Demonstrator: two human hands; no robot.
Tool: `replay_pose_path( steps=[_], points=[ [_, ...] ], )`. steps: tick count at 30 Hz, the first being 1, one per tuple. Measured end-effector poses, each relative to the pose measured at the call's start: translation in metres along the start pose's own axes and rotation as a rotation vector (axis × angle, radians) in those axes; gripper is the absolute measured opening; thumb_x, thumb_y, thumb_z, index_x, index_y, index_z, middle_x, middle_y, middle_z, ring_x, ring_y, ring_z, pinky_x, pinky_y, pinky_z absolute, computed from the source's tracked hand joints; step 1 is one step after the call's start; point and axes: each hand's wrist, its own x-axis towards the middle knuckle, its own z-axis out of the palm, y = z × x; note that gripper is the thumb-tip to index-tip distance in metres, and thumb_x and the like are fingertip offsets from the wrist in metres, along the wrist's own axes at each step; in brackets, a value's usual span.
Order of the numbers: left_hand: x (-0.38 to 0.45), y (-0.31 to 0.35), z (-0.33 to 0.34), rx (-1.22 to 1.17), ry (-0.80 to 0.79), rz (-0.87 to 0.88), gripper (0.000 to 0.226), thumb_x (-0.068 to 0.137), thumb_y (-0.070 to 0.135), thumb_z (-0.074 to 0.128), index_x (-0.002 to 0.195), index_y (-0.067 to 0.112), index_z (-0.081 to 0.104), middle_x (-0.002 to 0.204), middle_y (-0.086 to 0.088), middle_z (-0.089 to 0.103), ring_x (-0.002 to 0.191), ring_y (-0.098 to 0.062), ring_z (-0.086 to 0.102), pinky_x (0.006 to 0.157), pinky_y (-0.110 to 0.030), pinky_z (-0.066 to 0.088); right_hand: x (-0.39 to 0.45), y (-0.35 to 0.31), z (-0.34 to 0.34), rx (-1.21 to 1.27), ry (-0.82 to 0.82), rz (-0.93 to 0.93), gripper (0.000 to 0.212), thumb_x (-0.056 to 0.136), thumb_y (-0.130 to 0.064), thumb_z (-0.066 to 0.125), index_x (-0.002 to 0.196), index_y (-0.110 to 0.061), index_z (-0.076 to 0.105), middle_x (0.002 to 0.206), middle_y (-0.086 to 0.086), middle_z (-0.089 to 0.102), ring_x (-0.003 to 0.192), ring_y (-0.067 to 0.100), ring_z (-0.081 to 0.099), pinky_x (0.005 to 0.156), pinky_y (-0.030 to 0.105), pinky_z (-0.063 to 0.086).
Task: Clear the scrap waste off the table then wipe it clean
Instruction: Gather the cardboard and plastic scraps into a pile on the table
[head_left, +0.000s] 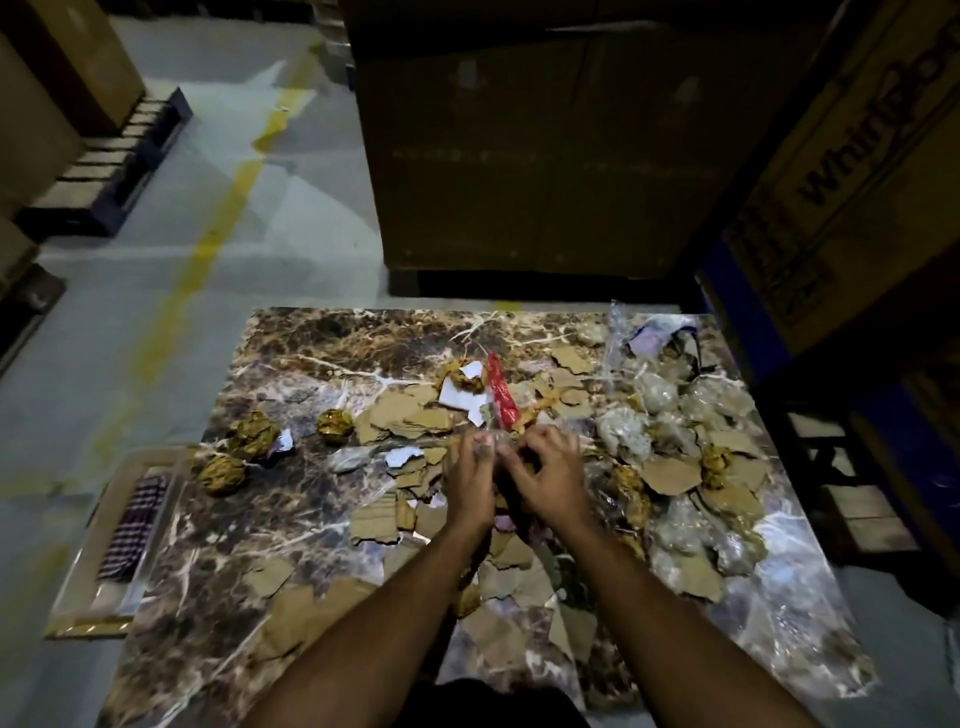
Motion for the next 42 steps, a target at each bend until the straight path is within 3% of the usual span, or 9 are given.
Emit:
replay_pose_path(
  steps=[4,11,15,22,26,32,35,37,42],
  points=[
    [-0.005,-0.006,0.003,0.300,0.055,0.038,0.033,0.104,0.041,0.044,0.121,0.020,0.062,0.149,-0.002,0.042,0.140,-0.028,0.029,0.110,-0.035,0.023,-0.011,0.014,0.006,-0.182,-0.061,-0.072,0.052,0.098,-0.057,0.034,0.115,-0.023,0.069,0.129,-0.003,0.058,0.123,0.022,0.038,0.102,0.044,0.035],
    [-0.004,-0.015,-0.005,0.671,-0.158,0.251,0.043,0.108,0.027,0.038,0.141,0.054,0.044,0.163,0.021,0.025,0.152,-0.008,0.008,0.117,-0.050,0.006,-0.029,0.038,0.003,-0.283,-0.289,-0.120,0.040,0.097,-0.031,0.052,0.137,-0.029,0.057,0.167,-0.004,0.022,0.156,0.028,0.002,0.125,0.054,0.006],
    [-0.002,-0.014,-0.014,0.823,-0.234,0.269,0.052,0.108,0.025,0.037,0.149,0.056,0.030,0.166,0.016,0.020,0.154,-0.011,0.006,0.121,-0.052,0.007,-0.023,0.032,-0.017,0.024,-0.258,-0.092,0.027,0.084,-0.026,0.058,0.109,-0.023,0.068,0.160,-0.010,0.035,0.148,0.014,0.020,0.119,0.042,0.016],
    [0.003,0.007,-0.021,0.668,-0.242,0.282,0.053,0.102,0.020,0.050,0.149,0.040,0.038,0.163,0.002,0.028,0.151,-0.023,0.019,0.119,-0.059,0.023,-0.012,0.009,-0.056,-0.233,-0.212,-0.175,0.051,0.091,-0.007,0.062,0.136,-0.032,0.054,0.145,-0.010,0.051,0.131,0.010,0.046,0.111,0.035,0.039],
    [0.004,0.016,-0.032,0.588,-0.119,0.290,0.049,0.094,0.017,0.067,0.138,0.034,0.054,0.151,0.000,0.041,0.140,-0.023,0.034,0.113,-0.042,0.035,-0.003,-0.003,-0.068,-0.152,-0.146,-0.162,0.052,0.085,-0.003,0.073,0.129,-0.028,0.059,0.140,-0.010,0.053,0.119,0.008,0.054,0.099,0.026,0.050],
    [0.003,0.020,-0.052,0.647,-0.081,0.377,0.049,0.085,0.029,0.077,0.131,0.033,0.059,0.138,0.007,0.049,0.130,-0.017,0.038,0.105,-0.038,0.041,0.008,-0.015,-0.073,-0.245,-0.021,-0.156,0.033,0.085,-0.031,0.079,0.115,-0.031,0.066,0.123,-0.012,0.061,0.111,0.007,0.050,0.086,0.025,0.042],
    [0.001,0.025,-0.065,0.633,-0.109,0.413,0.056,0.083,0.022,0.075,0.134,0.034,0.055,0.138,0.006,0.048,0.129,-0.019,0.038,0.104,-0.038,0.041,0.010,-0.033,-0.061,-0.191,-0.011,-0.246,0.024,0.090,-0.028,0.073,0.113,-0.026,0.067,0.115,-0.010,0.063,0.108,0.007,0.053,0.092,0.019,0.041],
    [-0.002,0.028,-0.078,0.608,-0.144,0.415,0.065,0.077,0.014,0.070,0.136,0.033,0.052,0.138,0.004,0.047,0.128,-0.021,0.038,0.102,-0.037,0.040,0.011,-0.047,-0.049,-0.153,-0.009,-0.317,0.018,0.091,-0.024,0.067,0.109,-0.023,0.067,0.107,-0.008,0.062,0.101,0.010,0.055,0.083,0.026,0.051],
    [-0.003,0.024,-0.127,0.616,-0.093,0.419,0.064,0.079,0.012,0.067,0.136,0.034,0.048,0.136,0.003,0.048,0.126,-0.025,0.041,0.099,-0.042,0.043,0.019,-0.083,-0.003,-0.118,-0.045,-0.460,0.020,0.091,-0.021,0.065,0.111,-0.018,0.066,0.108,-0.002,0.062,0.104,0.018,0.053,0.080,0.033,0.047]
  ],
)
